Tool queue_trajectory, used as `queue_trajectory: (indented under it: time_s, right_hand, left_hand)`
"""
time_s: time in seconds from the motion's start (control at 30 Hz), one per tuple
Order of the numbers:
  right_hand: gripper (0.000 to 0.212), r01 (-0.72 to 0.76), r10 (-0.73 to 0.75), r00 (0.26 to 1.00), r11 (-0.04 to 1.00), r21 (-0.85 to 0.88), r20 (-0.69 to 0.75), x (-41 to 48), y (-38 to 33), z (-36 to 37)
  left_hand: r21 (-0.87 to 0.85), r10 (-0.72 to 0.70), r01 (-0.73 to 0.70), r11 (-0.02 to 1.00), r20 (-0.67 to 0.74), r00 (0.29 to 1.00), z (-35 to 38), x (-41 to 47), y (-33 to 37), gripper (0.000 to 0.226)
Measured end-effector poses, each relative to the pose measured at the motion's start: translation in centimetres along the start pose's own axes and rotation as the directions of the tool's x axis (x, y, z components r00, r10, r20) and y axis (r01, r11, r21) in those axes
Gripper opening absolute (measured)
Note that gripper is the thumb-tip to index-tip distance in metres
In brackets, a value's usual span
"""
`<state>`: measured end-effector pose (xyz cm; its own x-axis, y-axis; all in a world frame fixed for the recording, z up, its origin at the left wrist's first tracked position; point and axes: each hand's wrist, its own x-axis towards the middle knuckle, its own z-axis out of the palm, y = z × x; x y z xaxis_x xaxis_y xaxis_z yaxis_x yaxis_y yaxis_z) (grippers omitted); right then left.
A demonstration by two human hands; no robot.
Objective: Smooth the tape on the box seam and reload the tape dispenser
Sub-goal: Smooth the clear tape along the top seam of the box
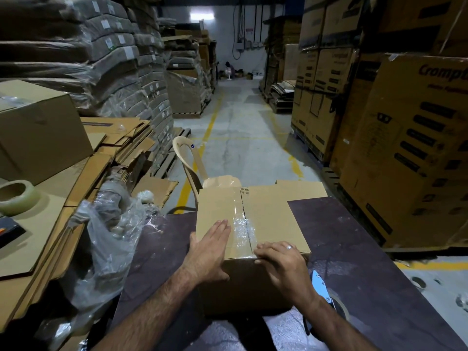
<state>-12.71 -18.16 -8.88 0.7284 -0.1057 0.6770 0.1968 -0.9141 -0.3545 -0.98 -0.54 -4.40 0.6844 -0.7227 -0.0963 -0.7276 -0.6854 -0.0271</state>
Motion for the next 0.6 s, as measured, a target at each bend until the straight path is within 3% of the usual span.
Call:
queue_trajectory:
  time_s: [0.27, 0.47, 0.6]
  right_hand:
    - [0.018, -0.040, 0.034, 0.995, 0.997, -0.069, -0.089, -0.6, -0.5, 0.8]
    - [0.054, -0.162, 0.112, 0.977, 0.944, -0.288, -0.183, -0.2, -2.4, 2.8]
    - [0.056, -0.147, 0.094, 0.981, 0.929, -0.339, -0.169, -0.4, -2.1, 3.6]
  left_hand:
    - [0.004, 0.005, -0.005, 1.000, 0.010, 1.000, 0.1, 0.1, 0.1, 0.123]
    - [0.011, 0.009, -0.009, 1.000, -0.005, 1.000, 0.0, 0.1, 0.0, 0.118]
    - [0.000, 0.011, -0.011, 1.000, -0.005, 1.000, 0.0, 0.1, -0.1, 0.118]
